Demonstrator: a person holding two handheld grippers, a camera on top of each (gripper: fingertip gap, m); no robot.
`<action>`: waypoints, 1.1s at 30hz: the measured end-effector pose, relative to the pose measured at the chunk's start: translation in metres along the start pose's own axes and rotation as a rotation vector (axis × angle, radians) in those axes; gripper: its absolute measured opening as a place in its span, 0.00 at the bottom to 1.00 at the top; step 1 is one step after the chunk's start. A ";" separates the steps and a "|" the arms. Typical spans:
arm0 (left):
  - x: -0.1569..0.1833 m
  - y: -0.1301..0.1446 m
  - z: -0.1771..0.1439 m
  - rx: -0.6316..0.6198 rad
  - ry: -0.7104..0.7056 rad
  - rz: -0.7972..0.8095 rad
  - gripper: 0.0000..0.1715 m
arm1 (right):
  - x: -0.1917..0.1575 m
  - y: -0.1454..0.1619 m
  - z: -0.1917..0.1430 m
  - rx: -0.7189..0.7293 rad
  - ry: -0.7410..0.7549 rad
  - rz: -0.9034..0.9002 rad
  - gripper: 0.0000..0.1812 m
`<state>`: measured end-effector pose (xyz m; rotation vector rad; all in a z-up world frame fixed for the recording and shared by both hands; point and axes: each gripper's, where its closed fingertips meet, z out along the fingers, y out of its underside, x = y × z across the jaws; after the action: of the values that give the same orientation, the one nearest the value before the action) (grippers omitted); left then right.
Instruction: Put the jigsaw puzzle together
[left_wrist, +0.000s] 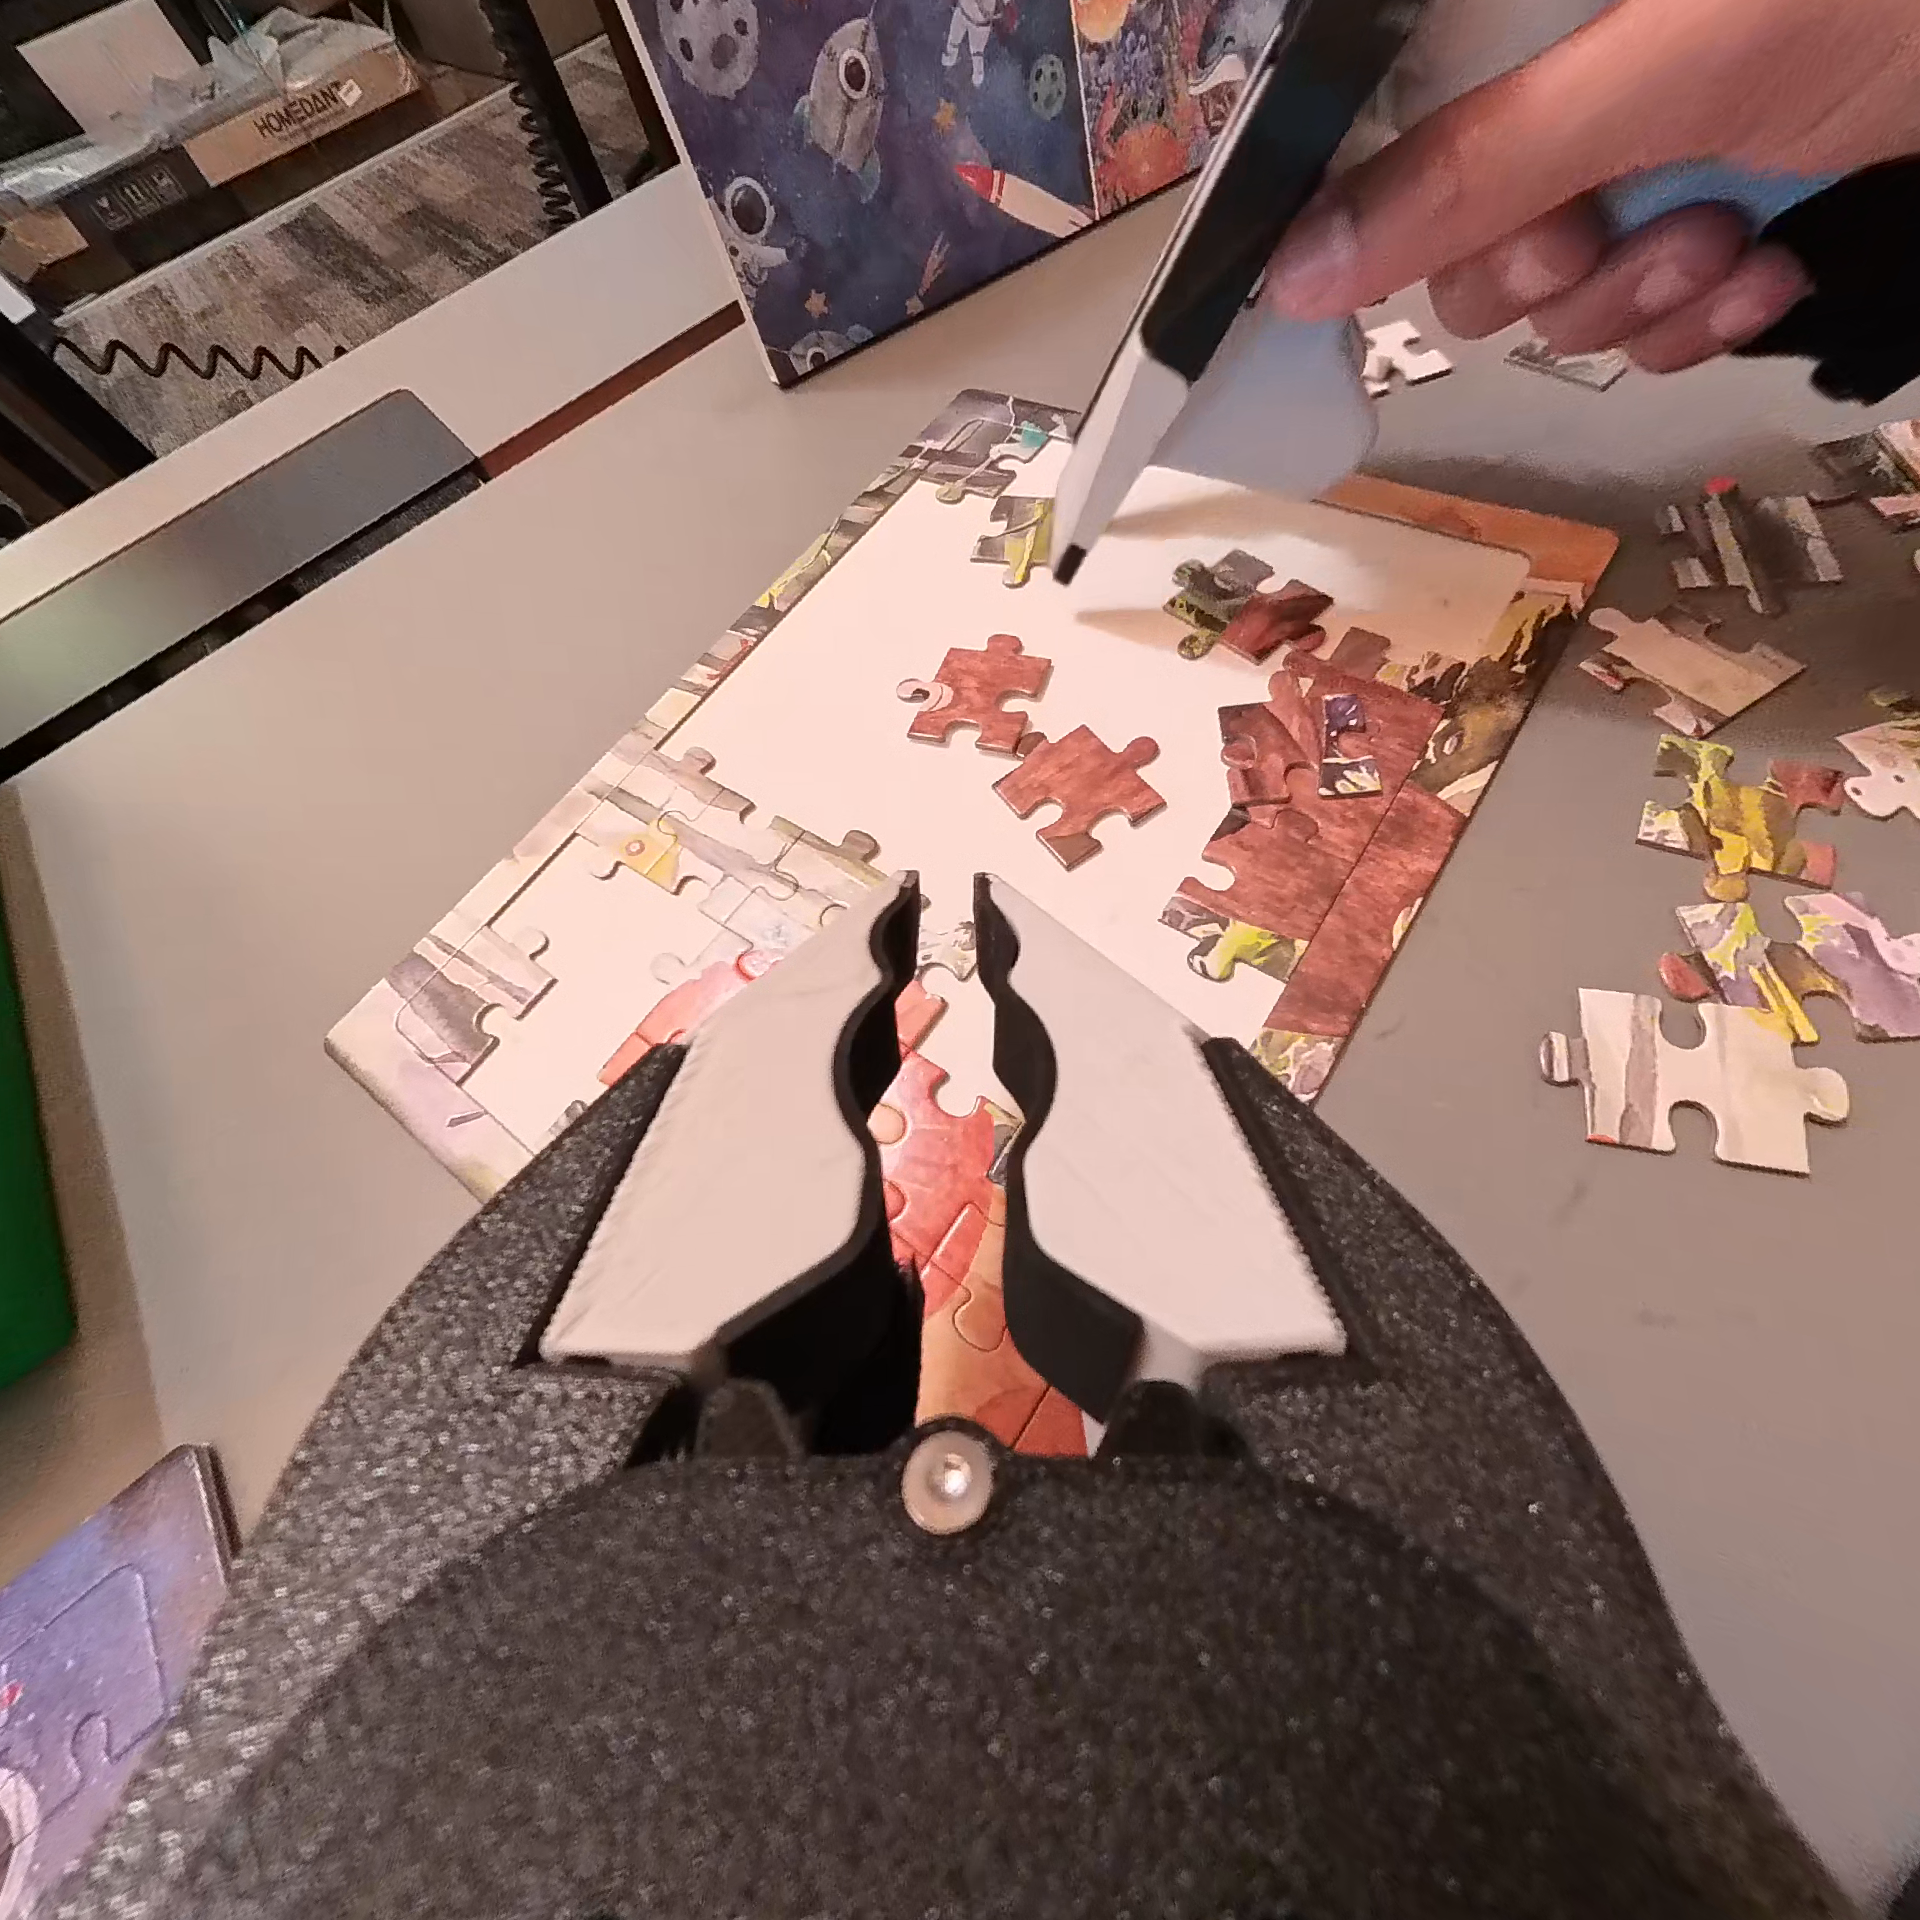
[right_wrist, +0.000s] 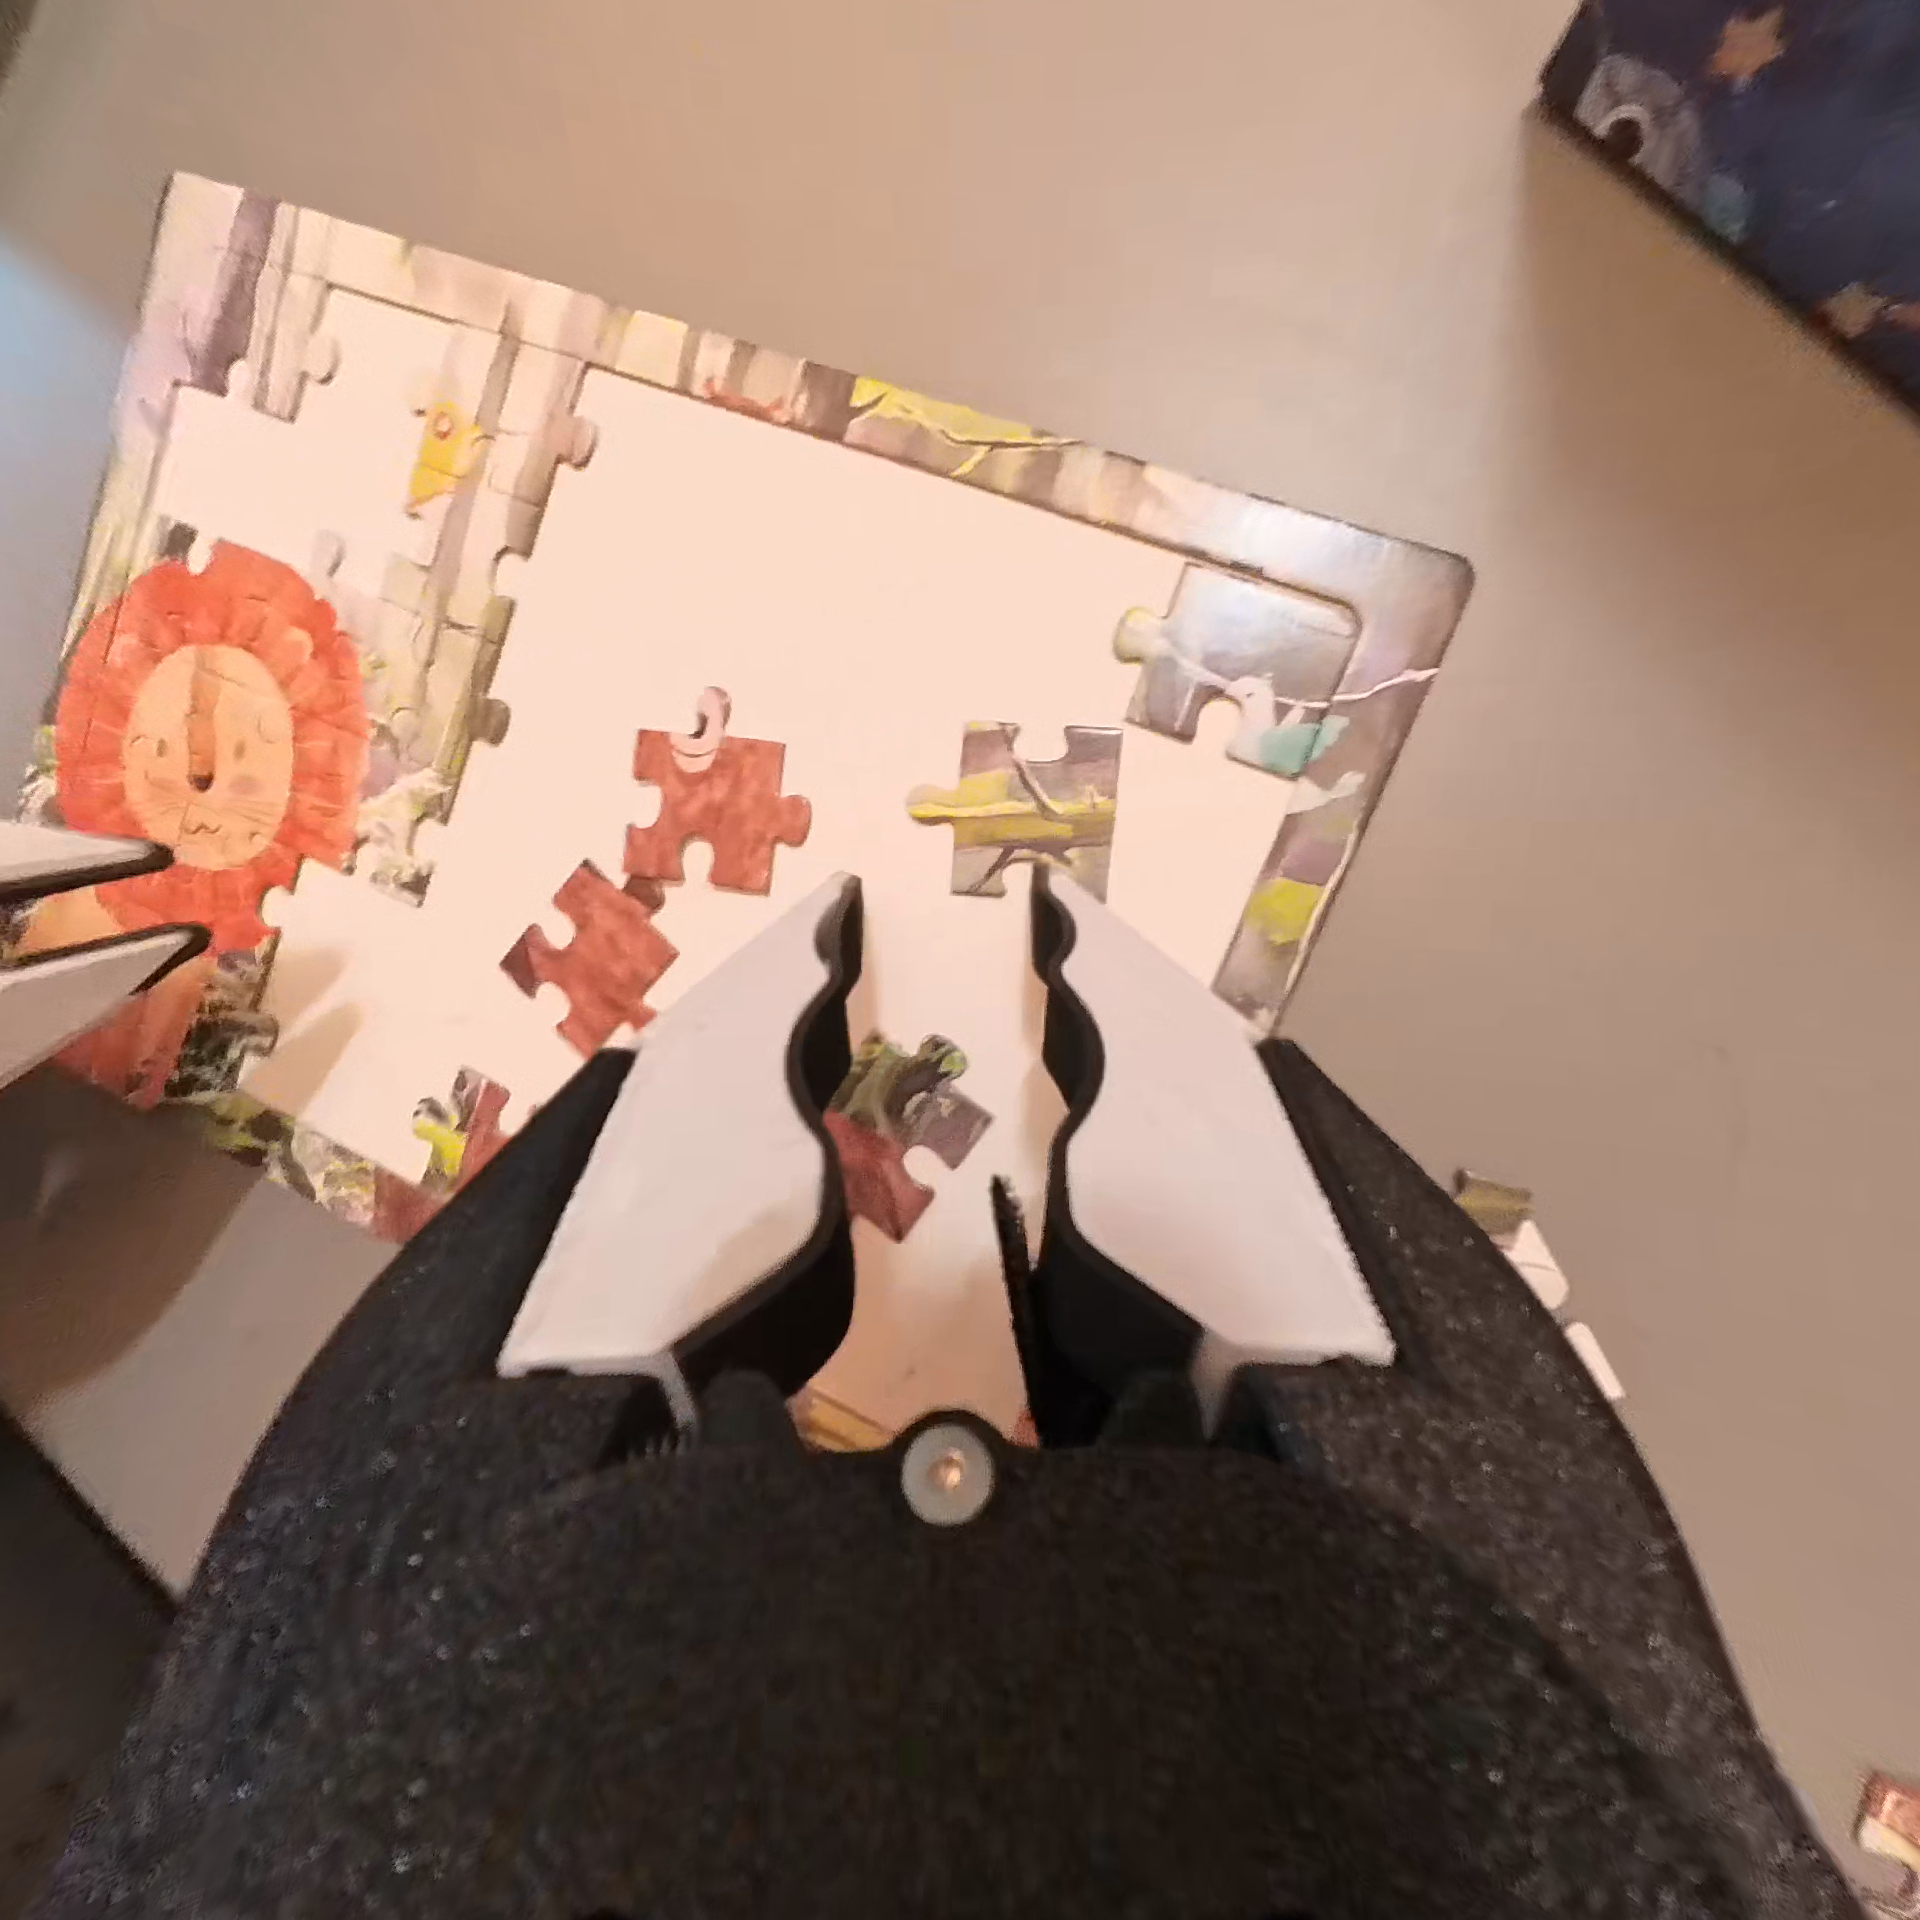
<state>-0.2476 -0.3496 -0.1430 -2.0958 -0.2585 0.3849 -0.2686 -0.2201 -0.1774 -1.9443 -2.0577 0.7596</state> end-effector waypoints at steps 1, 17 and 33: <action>0.000 0.000 0.000 0.001 -0.001 0.000 0.05 | -0.006 0.001 -0.002 -0.004 -0.046 -0.005 0.18; 0.001 0.000 0.000 0.002 0.005 0.003 0.06 | 0.006 0.002 0.001 0.016 -0.098 -0.078 0.19; 0.001 0.000 -0.001 0.003 0.006 0.001 0.06 | -0.010 -0.005 -0.002 0.064 -0.194 -0.079 0.14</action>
<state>-0.2465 -0.3496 -0.1425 -2.0936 -0.2527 0.3796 -0.2707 -0.2289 -0.1713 -1.8067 -2.1754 1.0182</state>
